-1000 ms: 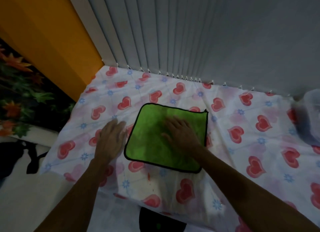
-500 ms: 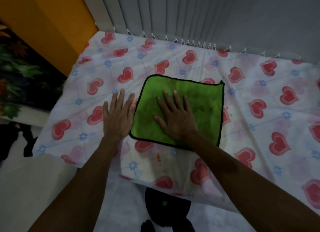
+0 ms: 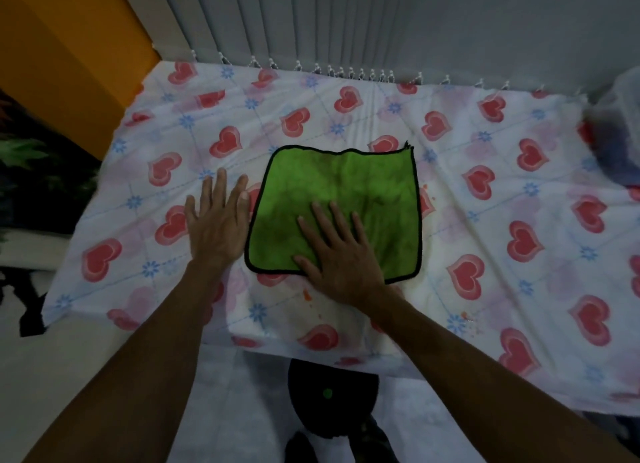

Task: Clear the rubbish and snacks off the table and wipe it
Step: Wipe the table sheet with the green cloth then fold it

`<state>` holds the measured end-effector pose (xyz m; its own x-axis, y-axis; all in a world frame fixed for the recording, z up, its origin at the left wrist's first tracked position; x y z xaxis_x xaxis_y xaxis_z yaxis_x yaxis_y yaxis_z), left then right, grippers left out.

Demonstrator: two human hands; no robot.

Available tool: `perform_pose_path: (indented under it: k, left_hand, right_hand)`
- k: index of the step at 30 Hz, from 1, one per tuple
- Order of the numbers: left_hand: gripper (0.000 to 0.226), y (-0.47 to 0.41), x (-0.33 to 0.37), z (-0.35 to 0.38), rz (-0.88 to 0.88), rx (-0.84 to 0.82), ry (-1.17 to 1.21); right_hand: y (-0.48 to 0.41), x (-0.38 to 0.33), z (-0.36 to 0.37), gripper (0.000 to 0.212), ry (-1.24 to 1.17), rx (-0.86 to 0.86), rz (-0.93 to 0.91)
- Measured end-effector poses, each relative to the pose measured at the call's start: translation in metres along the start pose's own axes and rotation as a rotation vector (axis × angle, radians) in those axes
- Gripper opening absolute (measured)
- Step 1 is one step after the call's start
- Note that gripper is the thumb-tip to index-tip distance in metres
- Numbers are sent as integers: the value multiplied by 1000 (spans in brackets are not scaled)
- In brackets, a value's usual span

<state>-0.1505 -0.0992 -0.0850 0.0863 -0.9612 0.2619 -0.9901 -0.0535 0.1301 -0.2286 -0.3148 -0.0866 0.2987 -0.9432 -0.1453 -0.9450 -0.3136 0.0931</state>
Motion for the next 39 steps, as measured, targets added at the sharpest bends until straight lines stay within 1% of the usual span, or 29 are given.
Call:
perform_pose_path:
  k: [3,7,13,17,21,24,27,32,35,37,39]
  left_hand:
    - [62,0,0,-1,-2,5,8]
    - [62,0,0,-2,0,11,2]
    - [62,1,0,0,0,0,-23]
    - [63,0,-1,2,13,2,-73]
    - [69,1,0,2,27,-16,-85]
    - [71,1,2,1,51,-11,-100]
    - [73,1,1,1,55,-13,-101]
    - [74,4,6,0,77,-10,-114]
    - [74,2,3,3,83,-35,-160]
    - [69,4,12,-4,149,38,-258]
    - [63,10,45,-8,276,124,-340]
  right_hand:
    - [12,-3,4,60,-4,-12,-13]
    - [50,-14,10,53,-17,-25,-75]
    - [105,-26,14,53,17,-114,-141]
    - [119,-20,9,53,26,-113,-124]
    - [139,1,4,51,-13,-52,-17]
    - [164,31,5,51,-44,-42,142]
    - [190,61,7,52,4,-48,319]
    - [218,98,3,51,10,21,538]
    - [212,112,-1,51,18,67,622]
    - [201,117,-2,51,31,74,634]
    - [193,120,0,52,51,57,614]
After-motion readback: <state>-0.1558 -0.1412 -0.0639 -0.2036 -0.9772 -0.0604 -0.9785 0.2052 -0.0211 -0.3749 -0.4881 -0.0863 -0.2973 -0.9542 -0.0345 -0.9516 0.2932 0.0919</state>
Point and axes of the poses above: each hand's wrist, its own y-axis away from the middle knuckle, its own z-axis out of the palm, x = y × z, the point moved 7 cm from there along -y, towards the middle knuckle, and after that the axes turned 5 degrees about -x, right-handed, at the moved point
